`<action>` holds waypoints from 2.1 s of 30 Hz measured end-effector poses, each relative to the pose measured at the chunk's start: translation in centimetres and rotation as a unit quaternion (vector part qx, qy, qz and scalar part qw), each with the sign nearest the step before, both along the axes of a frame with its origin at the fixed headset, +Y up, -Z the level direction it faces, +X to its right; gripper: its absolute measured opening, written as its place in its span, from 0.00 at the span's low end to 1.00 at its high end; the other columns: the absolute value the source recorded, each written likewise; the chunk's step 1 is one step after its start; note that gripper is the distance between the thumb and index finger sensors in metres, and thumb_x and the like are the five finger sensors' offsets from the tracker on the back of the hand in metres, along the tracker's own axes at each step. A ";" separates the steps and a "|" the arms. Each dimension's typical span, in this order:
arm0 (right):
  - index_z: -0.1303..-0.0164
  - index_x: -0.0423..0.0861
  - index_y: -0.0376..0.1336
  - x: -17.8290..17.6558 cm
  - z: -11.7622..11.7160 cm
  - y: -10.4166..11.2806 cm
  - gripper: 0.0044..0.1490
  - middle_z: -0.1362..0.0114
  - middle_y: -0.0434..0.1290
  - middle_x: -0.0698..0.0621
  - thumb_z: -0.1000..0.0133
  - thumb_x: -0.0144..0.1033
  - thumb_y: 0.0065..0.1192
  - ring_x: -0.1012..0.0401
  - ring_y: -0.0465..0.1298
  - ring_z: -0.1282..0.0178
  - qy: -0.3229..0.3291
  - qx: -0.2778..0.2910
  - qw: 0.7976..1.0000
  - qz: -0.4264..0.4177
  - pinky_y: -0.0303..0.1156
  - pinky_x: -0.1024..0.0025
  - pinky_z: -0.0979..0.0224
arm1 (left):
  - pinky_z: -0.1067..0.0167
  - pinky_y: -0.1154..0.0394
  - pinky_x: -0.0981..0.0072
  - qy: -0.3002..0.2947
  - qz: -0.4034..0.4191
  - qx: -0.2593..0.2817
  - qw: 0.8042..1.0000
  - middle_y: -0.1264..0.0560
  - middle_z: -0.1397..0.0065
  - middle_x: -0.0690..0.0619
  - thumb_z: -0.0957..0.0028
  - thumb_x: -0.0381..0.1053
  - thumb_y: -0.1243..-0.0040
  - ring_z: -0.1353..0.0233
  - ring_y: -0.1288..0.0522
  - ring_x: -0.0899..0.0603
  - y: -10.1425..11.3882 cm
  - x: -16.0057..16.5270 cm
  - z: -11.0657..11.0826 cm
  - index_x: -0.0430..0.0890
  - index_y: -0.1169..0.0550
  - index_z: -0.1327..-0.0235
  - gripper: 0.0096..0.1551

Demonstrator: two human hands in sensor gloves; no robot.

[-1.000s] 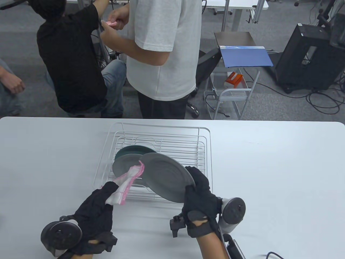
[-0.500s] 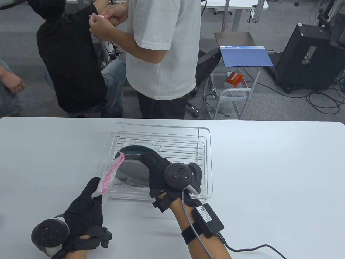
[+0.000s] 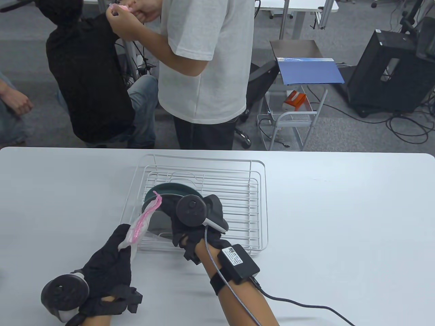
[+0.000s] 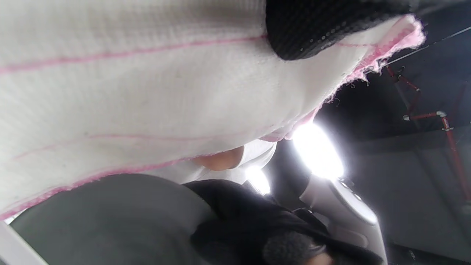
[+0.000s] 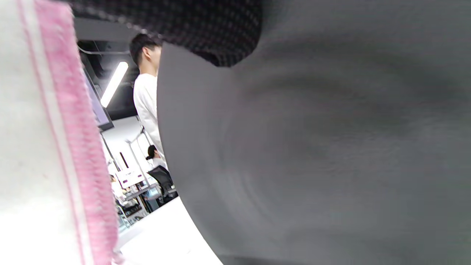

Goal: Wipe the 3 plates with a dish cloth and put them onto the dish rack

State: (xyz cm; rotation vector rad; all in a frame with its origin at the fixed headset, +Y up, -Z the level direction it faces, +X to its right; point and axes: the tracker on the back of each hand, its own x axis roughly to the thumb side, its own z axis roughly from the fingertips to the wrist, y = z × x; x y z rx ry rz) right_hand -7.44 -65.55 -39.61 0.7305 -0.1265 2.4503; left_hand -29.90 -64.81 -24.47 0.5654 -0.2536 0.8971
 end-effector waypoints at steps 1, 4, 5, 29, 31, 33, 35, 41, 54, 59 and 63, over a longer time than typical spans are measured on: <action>0.36 0.42 0.65 -0.2 -0.1 -0.1 0.30 0.35 0.71 0.38 0.52 0.21 0.63 0.41 0.77 0.41 -0.001 -0.002 1.000 -0.001 0.75 0.41 0.40 | 0.34 0.30 0.38 0.000 0.000 -0.001 1.000 0.16 0.36 0.43 0.42 0.53 0.44 0.37 0.15 0.37 0.0 0.0 0.0 0.49 0.28 0.30 0.27; 0.36 0.41 0.65 -0.5 -0.4 -0.3 0.30 0.35 0.71 0.38 0.52 0.21 0.63 0.40 0.77 0.41 -0.015 -0.003 1.000 0.004 0.74 0.40 0.41 | 0.34 0.30 0.39 -0.002 -0.001 -0.002 1.000 0.16 0.36 0.43 0.42 0.53 0.44 0.37 0.15 0.36 0.0 0.1 0.0 0.49 0.27 0.30 0.27; 0.36 0.41 0.65 -0.5 -0.6 -0.3 0.30 0.35 0.71 0.38 0.52 0.22 0.63 0.40 0.77 0.41 -0.019 0.003 1.000 0.010 0.74 0.40 0.41 | 0.34 0.30 0.38 -0.002 -0.002 -0.003 1.000 0.16 0.36 0.43 0.42 0.53 0.44 0.37 0.15 0.36 -0.1 0.1 0.0 0.49 0.27 0.30 0.27; 0.32 0.39 0.60 10.1 8.7 -0.4 0.34 0.31 0.65 0.35 0.48 0.36 0.64 0.35 0.69 0.35 -0.075 -0.018 0.972 -0.221 0.66 0.35 0.37 | 0.36 0.29 0.38 -0.005 -0.093 -0.013 0.996 0.15 0.37 0.42 0.43 0.52 0.42 0.39 0.14 0.36 -0.5 2.2 -0.1 0.48 0.26 0.31 0.27; 0.31 0.38 0.59 11.6 10.2 -1.4 0.36 0.30 0.64 0.34 0.47 0.38 0.63 0.34 0.67 0.34 -0.069 -0.045 0.966 -0.247 0.65 0.34 0.36 | 0.36 0.29 0.38 -0.016 -0.118 -0.022 0.993 0.14 0.38 0.42 0.43 0.52 0.42 0.39 0.14 0.36 -0.7 3.0 -0.2 0.48 0.25 0.31 0.27; 0.30 0.38 0.58 12.9 11.5 -2.4 0.36 0.29 0.63 0.34 0.47 0.40 0.63 0.34 0.66 0.34 -0.067 -0.062 0.958 -0.273 0.63 0.33 0.36 | 0.36 0.28 0.38 -0.039 -0.149 -0.037 0.987 0.14 0.38 0.42 0.43 0.53 0.42 0.40 0.13 0.36 -1.0 3.8 -0.3 0.48 0.25 0.31 0.27; 0.30 0.38 0.58 14.2 12.6 -3.3 0.37 0.29 0.62 0.33 0.46 0.41 0.63 0.33 0.65 0.34 -0.070 -0.071 0.949 -0.301 0.63 0.33 0.35 | 0.37 0.28 0.39 -0.059 -0.182 -0.050 0.980 0.14 0.38 0.42 0.43 0.53 0.42 0.40 0.13 0.36 -1.2 4.7 -0.3 0.48 0.25 0.31 0.27; 0.30 0.37 0.57 17.5 13.6 -5.8 0.38 0.29 0.62 0.32 0.46 0.43 0.62 0.33 0.64 0.34 -0.102 -0.073 0.920 -0.371 0.62 0.33 0.35 | 0.37 0.27 0.39 -0.113 -0.262 -0.096 0.954 0.13 0.38 0.43 0.43 0.53 0.42 0.40 0.13 0.37 -2.7 7.9 -0.4 0.48 0.25 0.31 0.27; 0.30 0.36 0.57 18.9 12.8 -7.1 0.38 0.29 0.61 0.31 0.45 0.42 0.61 0.32 0.64 0.35 -0.120 -0.102 0.899 -0.409 0.62 0.33 0.36 | 0.32 0.31 0.40 -0.121 -0.495 -0.171 0.843 0.19 0.29 0.44 0.43 0.54 0.43 0.32 0.18 0.37 -9.3 16.5 0.1 0.50 0.28 0.29 0.28; 0.30 0.35 0.57 18.6 12.9 -7.0 0.38 0.29 0.61 0.31 0.45 0.43 0.61 0.32 0.64 0.35 -0.113 -0.104 0.901 -0.406 0.62 0.33 0.36 | 0.29 0.35 0.39 -0.147 -0.515 -0.220 0.815 0.26 0.23 0.41 0.42 0.56 0.44 0.26 0.25 0.33 -10.9 17.3 0.0 0.50 0.31 0.26 0.31; 0.30 0.35 0.57 18.4 12.8 -7.1 0.38 0.29 0.61 0.31 0.45 0.43 0.61 0.32 0.64 0.35 -0.109 -0.109 0.902 -0.404 0.61 0.33 0.36 | 0.28 0.41 0.34 -0.196 -0.504 -0.288 0.790 0.38 0.19 0.35 0.42 0.64 0.44 0.21 0.37 0.27 -11.5 17.7 0.3 0.49 0.35 0.22 0.38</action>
